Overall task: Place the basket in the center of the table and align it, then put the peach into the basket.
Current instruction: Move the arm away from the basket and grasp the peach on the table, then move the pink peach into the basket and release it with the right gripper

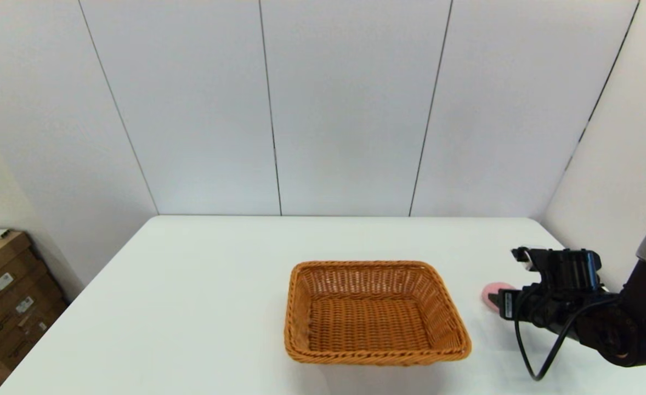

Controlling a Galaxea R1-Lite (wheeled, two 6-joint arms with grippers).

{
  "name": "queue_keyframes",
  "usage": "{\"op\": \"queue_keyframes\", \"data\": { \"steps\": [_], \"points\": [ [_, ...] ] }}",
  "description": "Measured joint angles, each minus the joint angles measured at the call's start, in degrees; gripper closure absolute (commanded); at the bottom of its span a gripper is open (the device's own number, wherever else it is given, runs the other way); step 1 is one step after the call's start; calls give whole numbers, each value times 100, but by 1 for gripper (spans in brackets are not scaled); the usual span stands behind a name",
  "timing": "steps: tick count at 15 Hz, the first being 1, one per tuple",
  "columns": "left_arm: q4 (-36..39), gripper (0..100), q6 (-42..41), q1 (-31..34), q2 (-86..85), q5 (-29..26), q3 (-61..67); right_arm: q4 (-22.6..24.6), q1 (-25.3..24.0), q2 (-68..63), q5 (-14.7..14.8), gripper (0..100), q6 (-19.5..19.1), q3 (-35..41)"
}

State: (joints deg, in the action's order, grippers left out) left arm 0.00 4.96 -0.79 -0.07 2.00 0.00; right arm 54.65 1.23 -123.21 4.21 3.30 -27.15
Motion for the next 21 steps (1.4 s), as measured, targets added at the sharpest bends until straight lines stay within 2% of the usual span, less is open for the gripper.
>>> {"op": "queue_keyframes", "data": {
  "steps": [8, 11, 13, 16, 18, 21],
  "points": [
    [0, 0, -1, 0, 0, 1, 0, 11, -2, 24, 1, 100, 9, 102],
    [0, 0, -1, 0, 0, -2, 0, 67, -2, 304, -30, 100, 344, 210],
    [0, 0, -1, 0, 0, 0, 0, -24, -9, 780, -165, 100, 510, 251],
    [0, 0, 0, 0, 0, -2, 0, -634, -123, 1820, -272, 100, 575, 268],
    [0, 0, 0, 0, 0, 0, 0, -1169, -432, 2610, -289, 100, 586, 271],
    [0, 0, -1, 0, 0, -2, 0, -2204, -1586, 3707, -263, 100, 592, 277]
  ]
}}
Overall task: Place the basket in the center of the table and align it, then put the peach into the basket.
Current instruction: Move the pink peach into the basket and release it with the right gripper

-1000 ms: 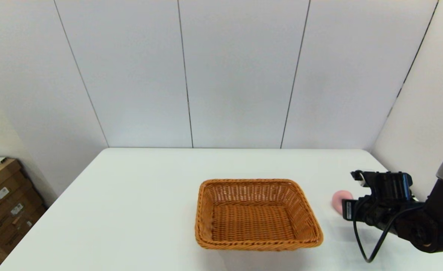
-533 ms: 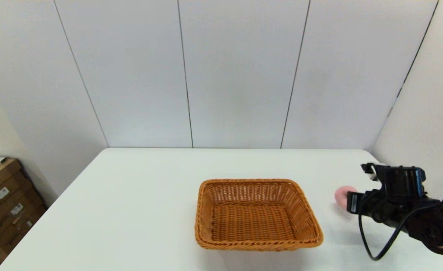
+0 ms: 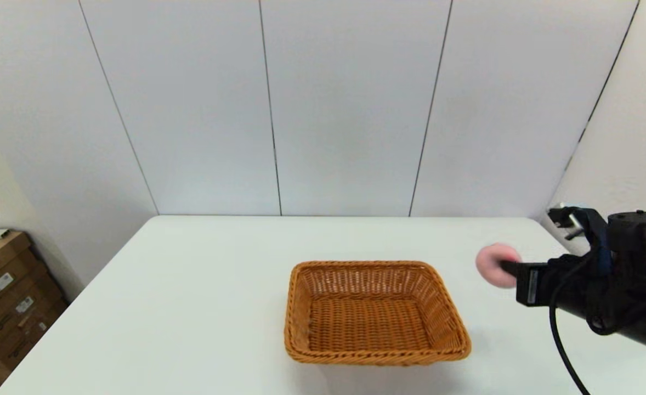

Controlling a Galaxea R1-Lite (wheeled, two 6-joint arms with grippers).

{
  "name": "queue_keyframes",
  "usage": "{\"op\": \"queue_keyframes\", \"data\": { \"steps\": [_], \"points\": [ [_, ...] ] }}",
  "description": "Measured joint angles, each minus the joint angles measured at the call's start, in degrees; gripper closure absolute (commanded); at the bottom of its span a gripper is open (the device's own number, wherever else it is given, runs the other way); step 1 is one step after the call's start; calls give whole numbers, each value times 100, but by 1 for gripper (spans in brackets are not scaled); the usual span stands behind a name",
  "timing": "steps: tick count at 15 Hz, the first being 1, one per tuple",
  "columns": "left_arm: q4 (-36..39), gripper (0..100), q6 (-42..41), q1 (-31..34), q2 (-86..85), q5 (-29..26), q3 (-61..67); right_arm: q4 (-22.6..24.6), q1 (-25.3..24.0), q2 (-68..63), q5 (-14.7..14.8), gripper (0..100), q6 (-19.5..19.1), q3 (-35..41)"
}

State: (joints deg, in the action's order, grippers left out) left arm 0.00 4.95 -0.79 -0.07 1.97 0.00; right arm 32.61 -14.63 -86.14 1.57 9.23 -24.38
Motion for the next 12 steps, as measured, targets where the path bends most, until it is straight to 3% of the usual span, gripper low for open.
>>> {"op": "queue_keyframes", "data": {
  "steps": [3, 5, 12],
  "points": [
    [0, 0, 0, 0, 0, 2, 0, -1064, -1312, 699, 44, 100, 100, -12],
    [0, 0, 0, 0, 0, 2, 0, -1330, -1851, 885, 54, 100, 173, -73],
    [0, 0, 1, 0, 0, 0, 0, -1330, -2244, -62, 63, 100, 166, -720]
  ]
}}
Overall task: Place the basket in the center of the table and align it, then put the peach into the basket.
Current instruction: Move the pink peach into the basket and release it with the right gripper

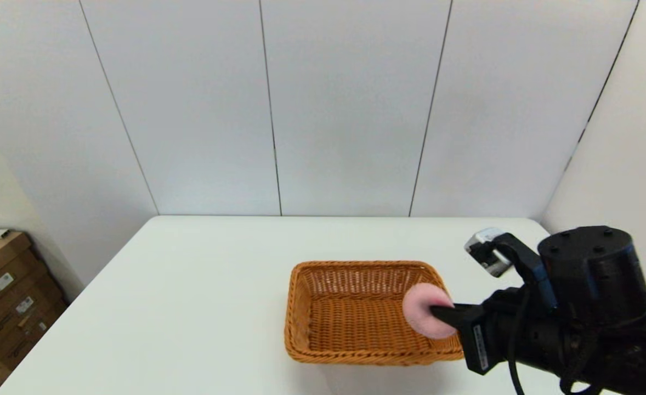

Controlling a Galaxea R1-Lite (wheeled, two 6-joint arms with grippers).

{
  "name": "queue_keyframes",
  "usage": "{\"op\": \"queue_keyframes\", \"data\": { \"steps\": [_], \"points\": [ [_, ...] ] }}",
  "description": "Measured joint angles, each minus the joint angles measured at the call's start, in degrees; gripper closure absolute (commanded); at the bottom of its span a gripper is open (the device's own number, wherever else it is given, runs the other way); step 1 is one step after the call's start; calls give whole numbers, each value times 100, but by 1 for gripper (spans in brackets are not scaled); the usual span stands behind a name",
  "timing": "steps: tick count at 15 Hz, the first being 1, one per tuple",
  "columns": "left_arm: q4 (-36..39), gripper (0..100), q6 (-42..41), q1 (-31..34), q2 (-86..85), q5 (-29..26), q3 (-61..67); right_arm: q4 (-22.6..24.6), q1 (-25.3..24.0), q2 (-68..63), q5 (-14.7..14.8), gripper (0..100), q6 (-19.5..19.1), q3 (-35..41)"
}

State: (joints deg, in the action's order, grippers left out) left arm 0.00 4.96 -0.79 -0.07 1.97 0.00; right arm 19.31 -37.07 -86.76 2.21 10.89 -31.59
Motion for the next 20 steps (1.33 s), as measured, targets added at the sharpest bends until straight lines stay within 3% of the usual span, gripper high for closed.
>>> {"op": "queue_keyframes", "data": {
  "steps": [13, 14, 20],
  "points": [
    [0, 0, 0, 0, 0, -2, 0, -49, -9, -1837, 230, 100, -28, -1273],
    [0, 0, 0, 0, 0, 2, 0, -55, -11, -1872, 233, 0, -30, -1287],
    [0, 0, -1, 0, 0, 0, 0, -7, -18, -1974, 226, 0, 5, -1307]
  ]
}}
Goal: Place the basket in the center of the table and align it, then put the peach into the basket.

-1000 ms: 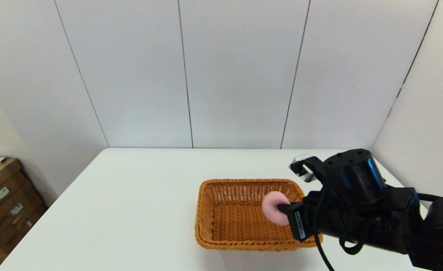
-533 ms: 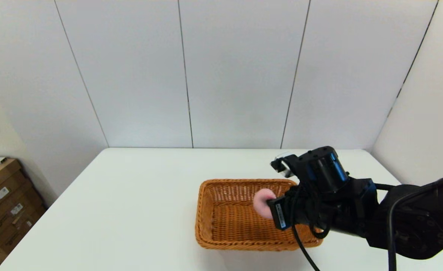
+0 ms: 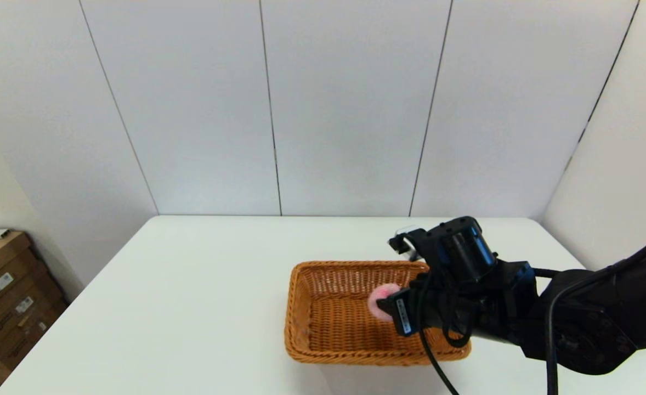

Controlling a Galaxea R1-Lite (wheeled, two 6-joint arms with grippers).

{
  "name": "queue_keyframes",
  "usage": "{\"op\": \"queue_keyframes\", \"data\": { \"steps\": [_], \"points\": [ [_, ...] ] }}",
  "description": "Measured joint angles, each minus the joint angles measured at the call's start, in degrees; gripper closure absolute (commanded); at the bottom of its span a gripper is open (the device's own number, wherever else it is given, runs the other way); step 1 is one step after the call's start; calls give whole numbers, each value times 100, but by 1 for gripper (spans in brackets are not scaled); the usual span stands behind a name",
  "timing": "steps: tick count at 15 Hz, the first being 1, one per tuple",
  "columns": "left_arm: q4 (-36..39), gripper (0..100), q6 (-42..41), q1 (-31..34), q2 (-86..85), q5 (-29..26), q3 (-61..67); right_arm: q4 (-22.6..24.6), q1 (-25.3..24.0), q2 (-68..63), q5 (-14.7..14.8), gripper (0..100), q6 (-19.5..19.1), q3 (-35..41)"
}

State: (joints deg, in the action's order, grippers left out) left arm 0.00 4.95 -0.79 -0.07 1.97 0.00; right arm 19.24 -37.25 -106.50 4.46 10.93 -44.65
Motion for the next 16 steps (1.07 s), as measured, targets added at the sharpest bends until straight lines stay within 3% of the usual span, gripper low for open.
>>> {"op": "queue_keyframes", "data": {
  "steps": [5, 10, 13, 16],
  "points": [
    [0, 0, 0, 0, 0, 0, 0, 199, 40, 74, 52, 0, 26, 67],
    [0, 0, 0, 0, 0, 0, 0, 578, 143, 903, 440, 0, -22, 386],
    [0, 0, 1, 0, 0, 2, 0, 562, 346, 1948, 684, 0, -80, 602],
    [0, 0, 1, 0, 0, -2, 0, 218, 685, 3285, 757, 0, -341, 894]
  ]
}}
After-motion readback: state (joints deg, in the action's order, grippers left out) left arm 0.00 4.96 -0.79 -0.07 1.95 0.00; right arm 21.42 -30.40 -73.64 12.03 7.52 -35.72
